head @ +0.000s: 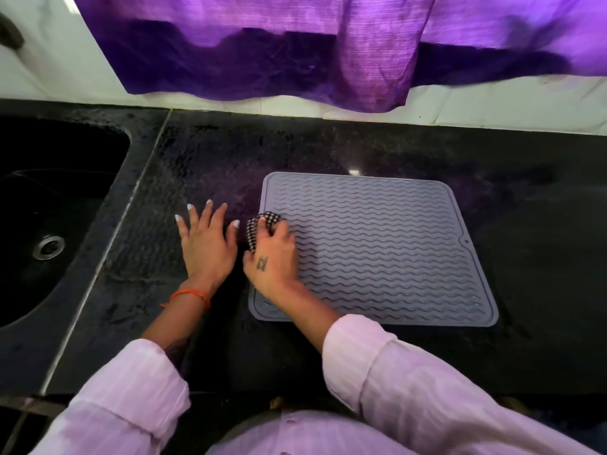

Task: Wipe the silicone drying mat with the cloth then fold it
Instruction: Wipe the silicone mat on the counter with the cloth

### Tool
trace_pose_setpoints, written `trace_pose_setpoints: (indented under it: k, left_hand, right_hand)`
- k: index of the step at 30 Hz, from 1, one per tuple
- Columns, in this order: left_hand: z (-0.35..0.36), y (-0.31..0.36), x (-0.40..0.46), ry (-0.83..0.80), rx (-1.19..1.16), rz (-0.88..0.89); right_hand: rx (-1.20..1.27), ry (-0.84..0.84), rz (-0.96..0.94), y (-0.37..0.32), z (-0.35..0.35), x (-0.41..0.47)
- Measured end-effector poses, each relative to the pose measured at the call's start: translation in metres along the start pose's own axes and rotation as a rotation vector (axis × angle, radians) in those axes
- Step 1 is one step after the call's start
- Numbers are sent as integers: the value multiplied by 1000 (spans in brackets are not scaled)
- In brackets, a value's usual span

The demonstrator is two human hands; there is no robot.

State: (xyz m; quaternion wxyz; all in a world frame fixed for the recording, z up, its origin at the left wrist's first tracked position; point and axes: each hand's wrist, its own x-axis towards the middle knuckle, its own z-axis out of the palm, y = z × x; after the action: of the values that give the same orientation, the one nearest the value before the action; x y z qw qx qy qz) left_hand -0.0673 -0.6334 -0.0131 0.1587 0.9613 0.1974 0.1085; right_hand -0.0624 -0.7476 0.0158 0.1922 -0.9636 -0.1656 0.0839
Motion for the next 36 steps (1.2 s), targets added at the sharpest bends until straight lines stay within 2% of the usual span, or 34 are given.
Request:
trace_pose_setpoints:
  k: [3,5,7,10,11,13,16,20,22,24,26,28,32,36]
  left_hand:
    - [-1,-1,0,12,-33,-2]
    - [-1,-1,1,13,-64,-21]
    - [0,2,3,20,-109,-39]
    - [2,9,7,18,-165,-67]
    - [3,10,8,10,-170,-61]
    - [4,11,10,-24,-149,-34]
    - [8,11,10,-80,-78,8]
    - [12,7,8,-115,-30,31]
    - [14,5,7,-122,-23,32]
    - [15,4,5,-114,-25,25]
    - [16,3,5,-104,-31,15]
    - [15,1,4,-95,-22,5]
    - [15,1,3,-89,-16,-7]
    - [14,2,4,-93,-18,-20]
  right_hand:
    - [141,-21,-24,-6,3,-1]
    - [335,-40,36,1,-1,0]
    - [627,-85,137,11,-6,-1]
    - [1275,-231,311,27,-16,-16]
    - [1403,-234,336,36,-20,-23]
    - [1440,-163,359,62,-31,-36]
    - [1229,106,365,124,-58,-57]
    - [447,480,402,220,-103,-89]
    - [140,486,491,255,-116,-105]
    - [-36,367,567,266,-114,-117]
    - [-136,328,579,267,-100,-122]
    - [-165,364,578,262,-91,-122]
    - [-138,409,615,253,-90,-118]
    - [-94,423,556,230,-83,-114]
